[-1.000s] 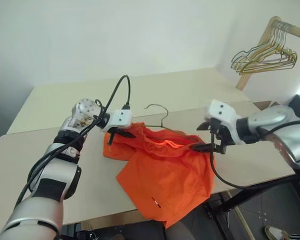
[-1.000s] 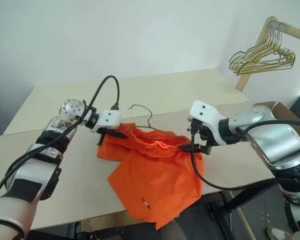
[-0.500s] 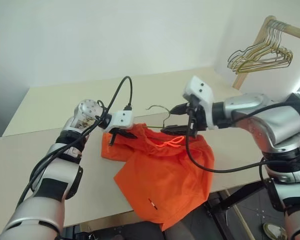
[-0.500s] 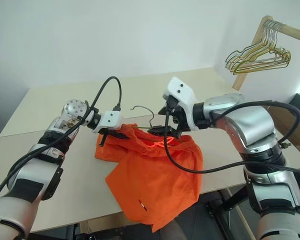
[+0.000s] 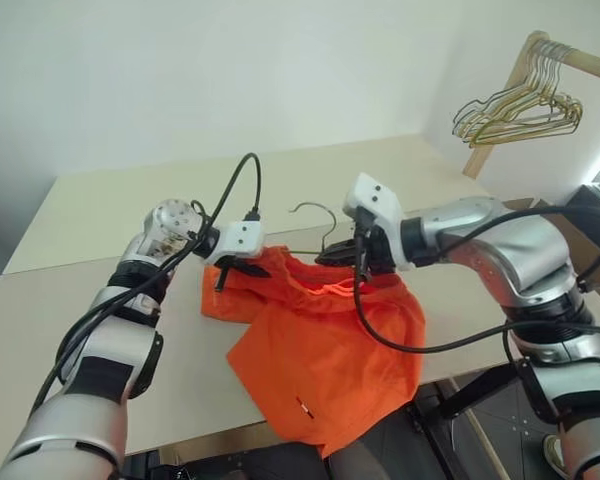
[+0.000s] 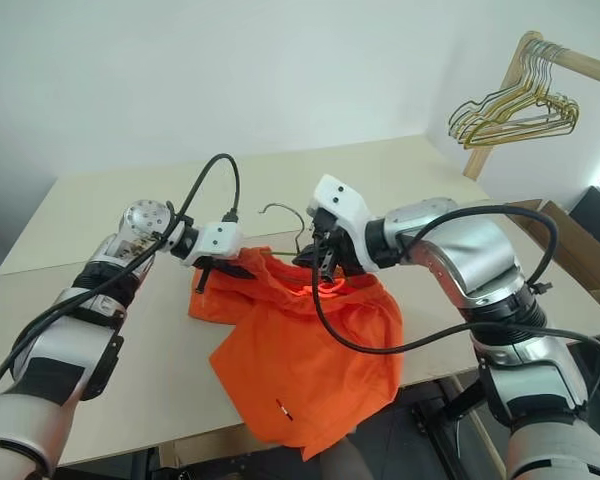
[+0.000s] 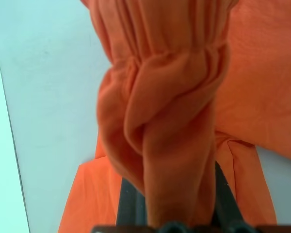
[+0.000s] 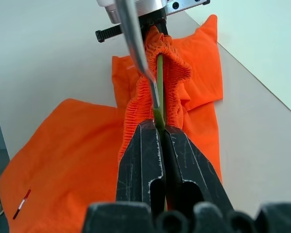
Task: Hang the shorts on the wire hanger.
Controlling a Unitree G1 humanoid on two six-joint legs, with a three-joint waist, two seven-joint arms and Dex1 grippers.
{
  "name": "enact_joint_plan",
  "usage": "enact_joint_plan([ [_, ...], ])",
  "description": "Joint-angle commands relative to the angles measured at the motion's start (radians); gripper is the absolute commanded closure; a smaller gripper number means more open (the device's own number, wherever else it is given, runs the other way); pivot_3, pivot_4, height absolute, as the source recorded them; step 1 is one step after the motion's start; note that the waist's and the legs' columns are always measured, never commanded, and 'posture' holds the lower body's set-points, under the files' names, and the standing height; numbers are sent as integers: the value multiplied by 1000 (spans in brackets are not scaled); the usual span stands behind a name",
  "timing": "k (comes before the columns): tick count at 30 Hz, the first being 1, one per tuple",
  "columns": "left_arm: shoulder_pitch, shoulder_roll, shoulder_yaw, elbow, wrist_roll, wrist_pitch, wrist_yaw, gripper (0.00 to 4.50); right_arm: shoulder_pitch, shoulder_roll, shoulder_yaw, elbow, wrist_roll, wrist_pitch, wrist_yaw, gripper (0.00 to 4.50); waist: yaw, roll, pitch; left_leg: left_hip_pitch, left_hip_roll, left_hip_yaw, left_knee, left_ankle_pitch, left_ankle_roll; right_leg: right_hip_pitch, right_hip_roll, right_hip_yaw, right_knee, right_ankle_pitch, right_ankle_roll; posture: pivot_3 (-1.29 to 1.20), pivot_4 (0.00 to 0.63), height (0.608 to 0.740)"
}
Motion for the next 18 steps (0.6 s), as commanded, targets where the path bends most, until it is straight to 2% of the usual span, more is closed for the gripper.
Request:
enact_joint_plan([
  [1, -19, 2, 35, -29, -35, -11, -4, 3893, -19, -4, -29, -2, -7, -35, 5, 4500, 1, 0, 0, 0, 0, 0, 0, 0, 0, 0, 0, 0, 0, 0, 0, -227, 0, 740],
  [3, -22, -2, 53, -35, -65, 11, -27, 3404, -14, -9, -30, -5, -6, -46, 14, 4500, 1, 0, 0, 0, 0, -1, 0, 0, 0, 0, 0, -1, 0, 0, 0, -224, 0, 740],
  [8, -57, 29, 85, -4, -78, 21, -23, 1667, -4, -31, -44, -14, 3, -76, 48, 4500, 0, 0, 0, 0, 0, -2, 0, 0, 0, 0, 0, -2, 0, 0, 0, -211, 0, 740],
  [9, -62, 38, 89, 5, -74, 20, -21, 1469, -3, -33, -46, -12, 3, -80, 51, 4500, 0, 0, 0, 0, 0, -2, 0, 0, 0, 0, 0, -2, 0, 0, 0, -211, 0, 740],
  [13, -72, 86, 86, 60, -47, 3, -20, 186, 0, -48, -54, -10, 5, -94, 65, 4500, -2, 0, 0, 1, 0, -2, 0, 0, 0, 0, 0, -2, 1, 0, 0, -209, 0, 740],
  [14, -70, 97, 83, 73, -41, 1, -24, 48, 0, -51, -56, -11, 6, -95, 66, 4500, -2, 0, 0, 1, 0, -2, 0, 0, 0, 0, 0, -2, 2, 0, 0, -211, 0, 740],
  [18, -38, 119, 69, 102, -13, -43, -1, 48, 2, -60, -70, -17, 10, -97, 72, 4500, 2, 0, 0, 1, 0, -3, 0, 0, 0, 0, 0, -3, 3, 0, 0, -214, 0, 740],
])
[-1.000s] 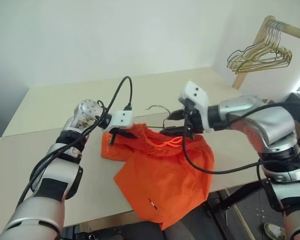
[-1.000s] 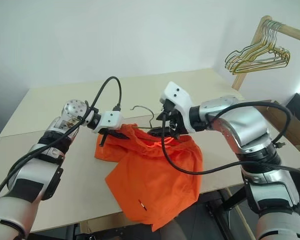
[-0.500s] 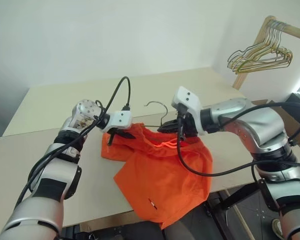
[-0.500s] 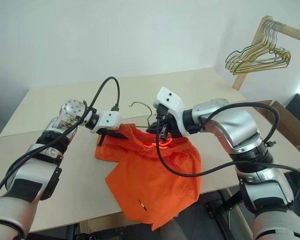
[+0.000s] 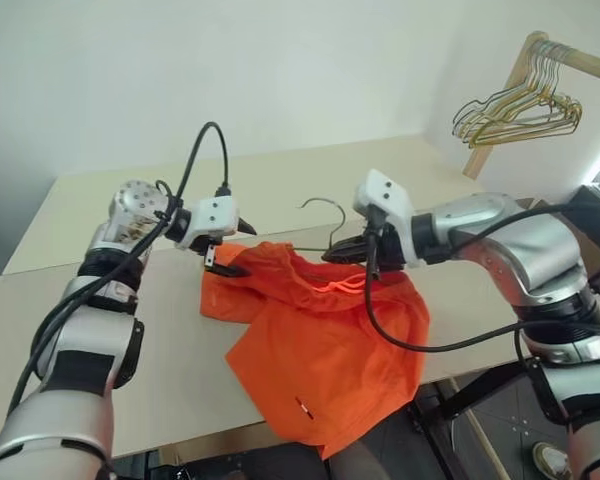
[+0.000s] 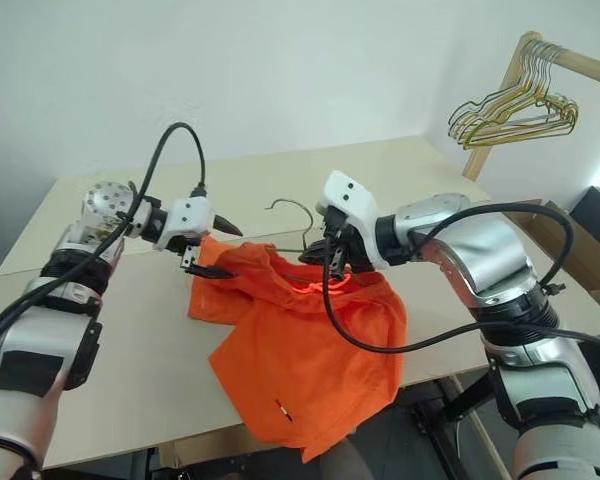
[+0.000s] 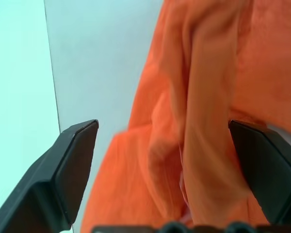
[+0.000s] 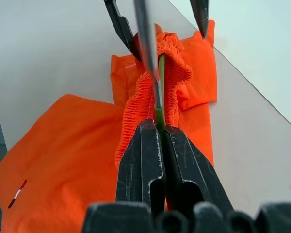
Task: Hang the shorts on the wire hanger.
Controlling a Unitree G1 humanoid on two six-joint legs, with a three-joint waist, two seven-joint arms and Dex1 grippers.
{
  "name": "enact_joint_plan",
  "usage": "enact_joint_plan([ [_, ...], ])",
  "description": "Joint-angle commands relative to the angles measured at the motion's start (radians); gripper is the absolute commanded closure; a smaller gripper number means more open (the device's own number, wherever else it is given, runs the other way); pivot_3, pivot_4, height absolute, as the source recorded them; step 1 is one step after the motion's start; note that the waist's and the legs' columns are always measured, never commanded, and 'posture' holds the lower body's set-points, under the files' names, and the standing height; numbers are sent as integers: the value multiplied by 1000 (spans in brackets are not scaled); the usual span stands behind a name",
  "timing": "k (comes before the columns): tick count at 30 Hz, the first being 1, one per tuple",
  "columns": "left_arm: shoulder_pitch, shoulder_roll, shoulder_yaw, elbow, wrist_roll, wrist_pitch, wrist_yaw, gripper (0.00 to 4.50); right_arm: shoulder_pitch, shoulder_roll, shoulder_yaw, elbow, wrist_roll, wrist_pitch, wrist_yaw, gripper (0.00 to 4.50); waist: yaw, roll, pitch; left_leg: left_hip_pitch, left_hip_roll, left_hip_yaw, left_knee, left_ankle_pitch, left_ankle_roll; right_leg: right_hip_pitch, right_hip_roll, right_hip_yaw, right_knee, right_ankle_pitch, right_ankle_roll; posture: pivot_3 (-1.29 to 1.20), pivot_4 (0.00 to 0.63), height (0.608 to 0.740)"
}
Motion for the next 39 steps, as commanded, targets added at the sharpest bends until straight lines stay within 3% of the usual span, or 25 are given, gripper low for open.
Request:
enact_joint_plan([
  [1, 12, 14, -6, 16, 28, -38, 24, 48, -13, -12, -57, -26, 9, -28, 4, 4500, 2, 0, 0, 0, 0, 0, 0, 0, 0, 0, 0, 0, 0, 0, 0, -215, 0, 740],
  [6, 37, -3, -22, 28, 62, -51, 52, 48, -13, -14, -64, -28, 9, -24, 5, 4500, 2, 0, 0, -1, 0, -3, 0, 0, 0, 0, -1, -5, 0, 0, 0, -217, 0, 740],
  [9, 43, -8, -28, 38, 86, -68, 94, 572, -18, -16, -67, -25, 9, -22, 6, 4500, 2, 0, 0, -2, -1, -5, 0, 0, -1, 0, -1, -7, 0, 0, 0, -220, 0, 740],
  [16, 30, -30, -6, 58, 82, -49, 150, 2674, -18, -26, -76, -26, 13, -19, 10, 4500, 0, 0, 0, -2, -1, -6, 0, 1, -1, 0, -1, -7, 1, 0, 0, -221, 0, 740],
  [21, 29, -33, 11, 62, 73, -30, 155, 4427, -14, -32, -85, -30, 23, -10, 11, 4500, 0, 0, 0, -2, -1, -6, 0, 1, -1, 0, -1, -8, 1, 0, 0, -221, 0, 740],
  [39, 54, 31, 85, 85, 62, 64, 265, 4475, 18, -81, -74, -68, 48, -3, 27, 4500, 0, 0, 0, -2, -1, -6, 0, 1, -1, 0, -1, -8, 2, 0, 0, -212, 0, 740],
])
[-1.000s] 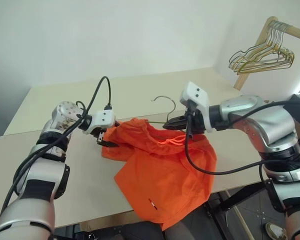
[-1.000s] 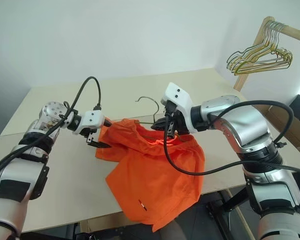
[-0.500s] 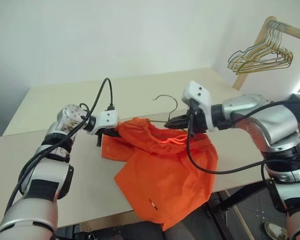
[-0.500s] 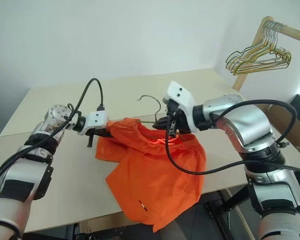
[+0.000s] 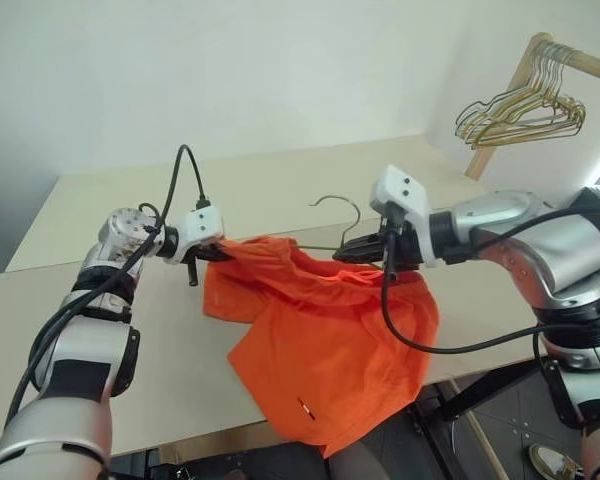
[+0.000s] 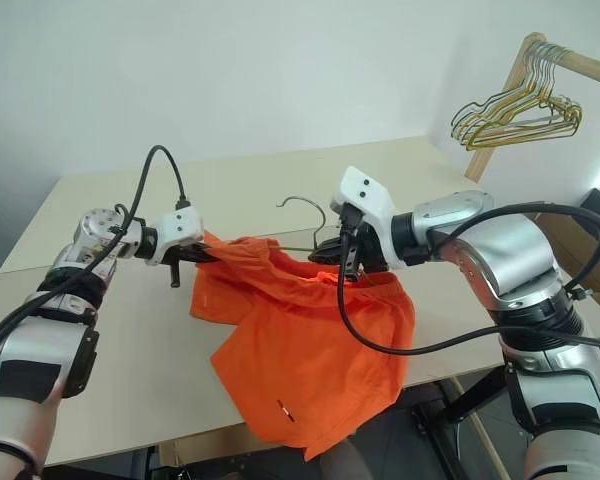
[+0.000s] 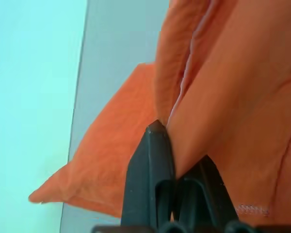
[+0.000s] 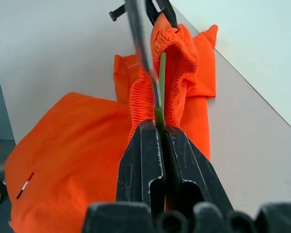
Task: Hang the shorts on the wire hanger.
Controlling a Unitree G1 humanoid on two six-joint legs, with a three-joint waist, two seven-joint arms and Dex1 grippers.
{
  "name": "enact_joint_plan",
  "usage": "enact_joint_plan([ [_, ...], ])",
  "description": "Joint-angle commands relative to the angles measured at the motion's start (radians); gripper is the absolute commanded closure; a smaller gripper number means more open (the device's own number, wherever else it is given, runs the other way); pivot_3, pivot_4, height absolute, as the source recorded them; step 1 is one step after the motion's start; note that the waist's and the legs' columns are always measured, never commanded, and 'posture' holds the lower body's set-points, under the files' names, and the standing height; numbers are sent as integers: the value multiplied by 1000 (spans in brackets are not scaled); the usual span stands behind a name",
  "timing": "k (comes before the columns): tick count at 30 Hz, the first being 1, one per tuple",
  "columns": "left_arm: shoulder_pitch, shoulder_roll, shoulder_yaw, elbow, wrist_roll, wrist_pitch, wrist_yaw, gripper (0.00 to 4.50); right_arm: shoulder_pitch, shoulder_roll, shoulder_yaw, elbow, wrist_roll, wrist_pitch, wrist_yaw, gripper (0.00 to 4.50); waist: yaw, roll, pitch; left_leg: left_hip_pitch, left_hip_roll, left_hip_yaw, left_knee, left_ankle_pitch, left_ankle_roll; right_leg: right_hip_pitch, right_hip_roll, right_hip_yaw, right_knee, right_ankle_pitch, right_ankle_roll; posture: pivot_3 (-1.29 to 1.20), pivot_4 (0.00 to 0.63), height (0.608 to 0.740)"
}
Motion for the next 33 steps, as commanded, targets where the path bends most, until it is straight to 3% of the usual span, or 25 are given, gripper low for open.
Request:
enact_joint_plan([
  [1, 5, 40, 27, -6, -14, 14, 20, 4475, -3, -20, -33, -28, 5, -6, 7, 4500, 0, 0, 0, 0, 0, 0, 0, 0, 0, 0, 0, 0, 0, 0, 0, -212, 0, 740],
  [8, 29, 83, 34, -15, -22, 4, 0, 4475, 6, -27, -33, -31, 4, -5, 4, 4500, 1, 0, 0, 0, 0, 0, 0, 0, 0, 0, 0, 0, 0, 0, 0, -210, 0, 740],
  [16, 38, 49, 35, -62, -56, 9, -54, 4475, -1, -15, -28, -21, 1, -6, -2, 4500, 5, 0, 0, 0, 0, 0, 0, 0, 0, 0, 0, 0, 0, 0, 0, -207, 0, 740],
  [23, 24, 25, 89, -159, -168, 58, -167, 2276, -9, -12, -25, -14, -4, -2, -7, 4500, 6, 0, 0, 0, 0, 0, 0, 0, 0, 0, -1, -1, 0, 0, 0, -211, 0, 740],
  [30, 27, 144, 22, -257, -246, 86, -375, 123, -9, -19, -24, -11, -8, 1, -11, 4500, -7, 0, 0, 1, 0, 0, -1, 0, 0, 0, 0, 0, 1, 0, 0, -218, 0, 740],
  [33, 33, 223, -98, -366, -383, 90, -375, 25, -10, -22, -22, -8, -11, 1, -12, 4500, 0, 0, 0, 1, 1, -1, -1, 0, 0, 0, 0, 0, 2, 0, 0, -219, 0, 740],
])
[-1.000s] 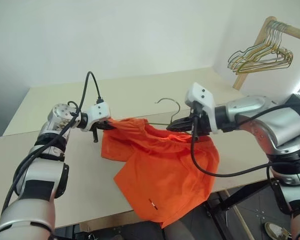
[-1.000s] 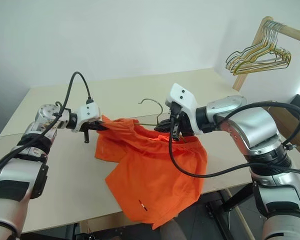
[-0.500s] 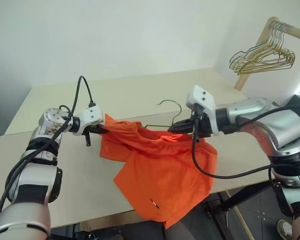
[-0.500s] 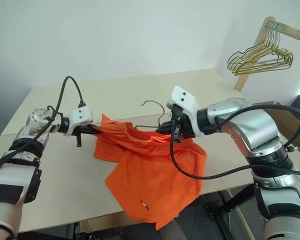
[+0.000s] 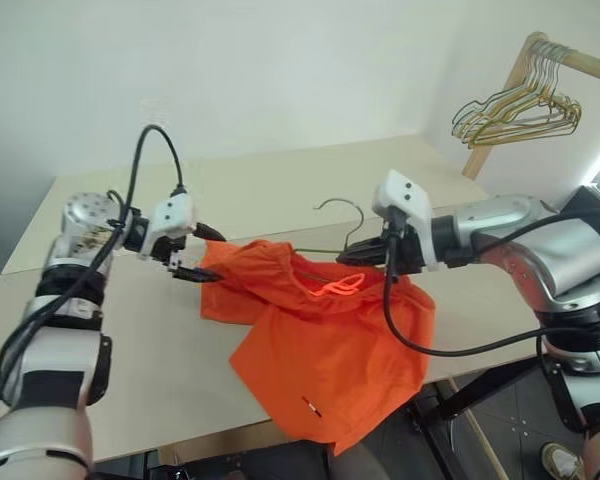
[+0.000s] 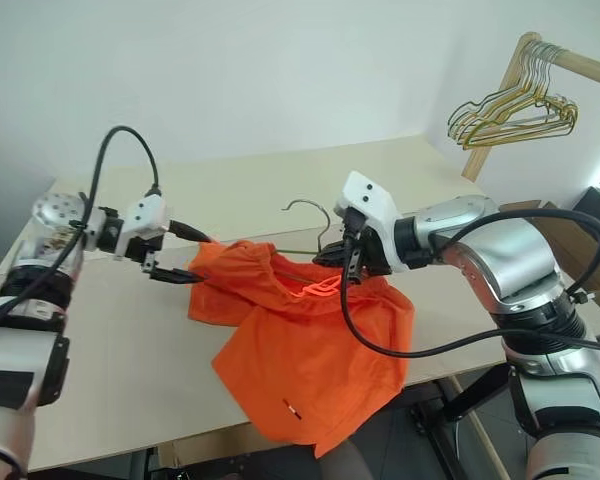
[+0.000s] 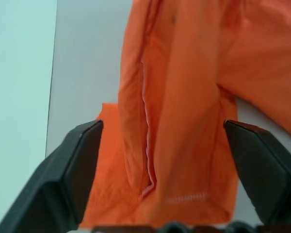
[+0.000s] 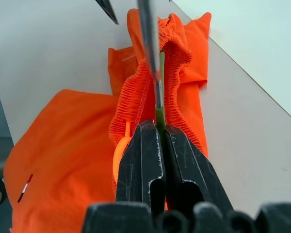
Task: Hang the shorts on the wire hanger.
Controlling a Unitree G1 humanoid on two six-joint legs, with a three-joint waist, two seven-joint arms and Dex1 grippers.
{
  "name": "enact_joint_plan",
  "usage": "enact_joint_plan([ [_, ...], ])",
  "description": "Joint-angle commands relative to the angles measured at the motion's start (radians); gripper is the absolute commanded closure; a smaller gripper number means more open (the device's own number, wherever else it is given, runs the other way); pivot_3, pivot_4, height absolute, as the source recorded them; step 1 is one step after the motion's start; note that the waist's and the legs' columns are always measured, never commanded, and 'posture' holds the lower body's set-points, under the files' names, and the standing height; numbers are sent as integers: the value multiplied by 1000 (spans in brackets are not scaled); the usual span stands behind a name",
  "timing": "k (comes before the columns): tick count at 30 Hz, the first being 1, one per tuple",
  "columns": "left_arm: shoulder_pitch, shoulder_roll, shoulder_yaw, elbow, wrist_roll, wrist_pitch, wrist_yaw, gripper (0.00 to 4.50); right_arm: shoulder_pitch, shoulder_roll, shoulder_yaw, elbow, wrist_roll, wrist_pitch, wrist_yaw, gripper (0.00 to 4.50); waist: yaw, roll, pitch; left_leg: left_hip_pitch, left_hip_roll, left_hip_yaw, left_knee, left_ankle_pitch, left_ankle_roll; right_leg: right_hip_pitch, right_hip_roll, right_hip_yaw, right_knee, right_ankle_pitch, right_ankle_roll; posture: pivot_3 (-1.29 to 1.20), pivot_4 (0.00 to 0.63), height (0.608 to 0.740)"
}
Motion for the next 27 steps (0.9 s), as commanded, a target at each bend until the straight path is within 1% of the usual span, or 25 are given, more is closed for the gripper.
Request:
enact_joint_plan([
  [1, -23, 80, -123, -144, -176, 10, -9, 25, -29, -8, -22, -11, -6, -2, -1, 4500, 5, 0, 0, 0, 0, 0, 0, 0, 0, 0, 0, 0, 0, 0, 0, -217, 0, 740],
  [3, -36, 76, -147, -182, -239, 25, -9, 25, -32, -6, -19, -10, -10, -3, -1, 4500, 13, 0, 0, 0, -1, 0, 0, 0, 0, 0, -1, 0, 0, 0, 0, -219, 0, 740],
  [7, -62, -22, -129, -198, -239, 27, -9, 25, -42, -3, -15, -7, -14, -7, 5, 4500, 37, 0, 0, 0, -2, 0, 1, 0, 0, 1, -2, 0, -1, 0, 1, -211, 0, 740],
  [9, -76, -90, -126, -180, -187, 13, 0, 25, -50, -3, -9, 2, -22, -14, 12, 4500, 38, 0, 0, -1, -2, 0, 1, 0, -1, 1, -2, 0, -2, 0, 1, -206, 0, 740],
  [12, -93, -160, -146, -141, -96, -18, 28, 25, -66, -4, -3, 9, -27, -18, 22, 4500, 36, 0, 0, -1, -2, 0, 1, 0, -1, 1, -2, 0, -2, 0, 1, -205, 0, 740],
  [17, -119, -214, -184, -47, 59, -91, 83, 25, -81, 4, 5, 17, -37, -22, 34, 4500, 22, 0, 0, 0, -1, 1, 1, 0, -1, 0, -1, 0, -2, 0, 1, -207, 0, 740],
  [20, -127, -236, -185, -1, 110, -126, 112, 25, -84, 6, 5, 16, -41, -20, 40, 4500, 23, 0, 0, 0, -1, 1, 0, 1, 0, 0, -1, 0, -2, 0, 1, -210, 0, 740],
  [21, -130, -243, -182, 11, 118, -128, 113, 435, -85, 7, 5, 14, -41, -19, 41, 4500, 24, 0, 0, 0, -1, 1, 1, 1, 0, 0, -1, 0, -2, 0, 1, -211, 0, 740],
  [24, -136, -267, -173, 37, 142, -133, 138, 1265, -85, 7, 4, 10, -41, -17, 43, 4500, 28, 0, 0, 0, -1, 1, 1, 1, 0, 0, -1, 0, -2, 0, 1, -212, 0, 740],
  [27, -139, -284, -166, 51, 156, -137, 153, 2355, -84, 6, 2, 7, -40, -14, 45, 4500, 30, 0, 0, -1, -2, 1, 1, 1, 0, 0, -1, 0, -2, 0, 1, -215, 0, 740],
])
